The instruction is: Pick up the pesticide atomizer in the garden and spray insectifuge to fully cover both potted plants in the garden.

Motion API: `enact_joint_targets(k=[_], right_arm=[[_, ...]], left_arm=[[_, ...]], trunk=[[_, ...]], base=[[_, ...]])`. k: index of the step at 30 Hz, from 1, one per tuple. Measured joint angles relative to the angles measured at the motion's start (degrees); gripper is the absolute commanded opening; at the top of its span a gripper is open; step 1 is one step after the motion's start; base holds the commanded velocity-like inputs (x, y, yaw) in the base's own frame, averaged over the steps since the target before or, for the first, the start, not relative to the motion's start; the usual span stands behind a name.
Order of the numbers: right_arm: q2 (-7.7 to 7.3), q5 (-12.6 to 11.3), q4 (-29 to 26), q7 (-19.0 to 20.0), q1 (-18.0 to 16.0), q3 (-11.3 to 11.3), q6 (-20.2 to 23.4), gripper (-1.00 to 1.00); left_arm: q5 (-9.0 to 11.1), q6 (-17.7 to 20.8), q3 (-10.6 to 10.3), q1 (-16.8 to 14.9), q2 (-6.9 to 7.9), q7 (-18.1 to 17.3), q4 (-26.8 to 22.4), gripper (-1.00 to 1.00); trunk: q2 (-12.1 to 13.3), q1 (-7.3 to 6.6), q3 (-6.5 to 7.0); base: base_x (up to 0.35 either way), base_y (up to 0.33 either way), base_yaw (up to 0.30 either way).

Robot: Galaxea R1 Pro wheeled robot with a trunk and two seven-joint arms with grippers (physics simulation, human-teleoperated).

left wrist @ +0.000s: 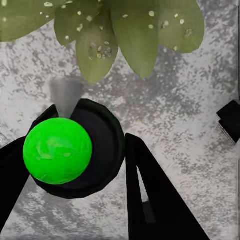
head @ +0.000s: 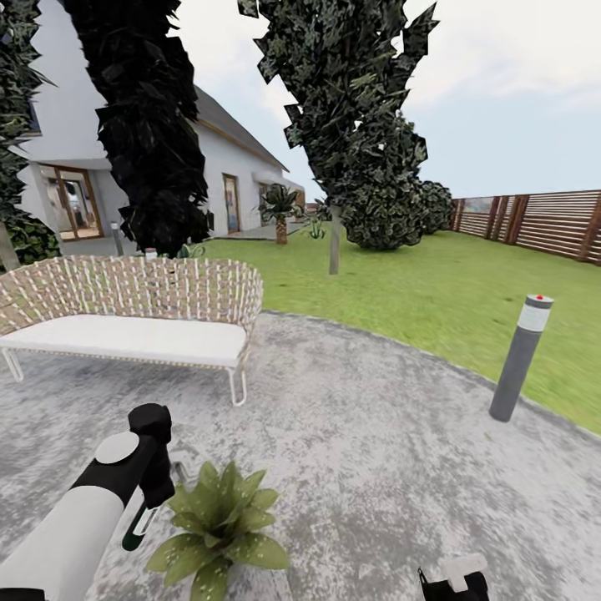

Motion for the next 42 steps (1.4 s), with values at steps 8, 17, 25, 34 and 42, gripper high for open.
enact_joint_targets(k=[8,17,25,34,42], right_arm=[[0.05,0.0,0.06,0.01,-0.01,0.09,0.0,1.0],[0.09,0.0,0.07,0.03,-0.01,0.09,0.01,1.0],[0.09,0.0,0.12,0.04,-0.01,0.1,0.01,1.0],[0.09,0.0,0.07,0.02,0.0,0.09,0.01,1.0],[0.09,0.0,0.06,0.05,0.0,0.1,0.0,1.0]], left_arm=[[-2.45,0.0,0.12,0.01,0.15,-0.01,0.0,-1.0],[-2.79,0.0,0.16,0.05,0.05,0.0,0.0,-1.0],[-2.85,1.94,0.24,0.21,0.53,0.0,0.09,-1.0],[-2.9,2.19,0.48,0.69,0.43,-0.01,0.09,-1.0],[-2.8,2.26,0.84,0.71,0.11,0.02,0.11,-1.0]], trunk=[[0.0,0.01,0.0],[0.0,0.02,0.0],[0.0,-0.01,0.0],[0.0,0.02,0.0],[0.0,0.0,0.0]], base=[[0.135,-0.26,0.256],[0.006,-0.293,0.278],[0.122,-0.216,0.278],[0.097,-0.012,0.278],[0.126,-0.096,0.195]])
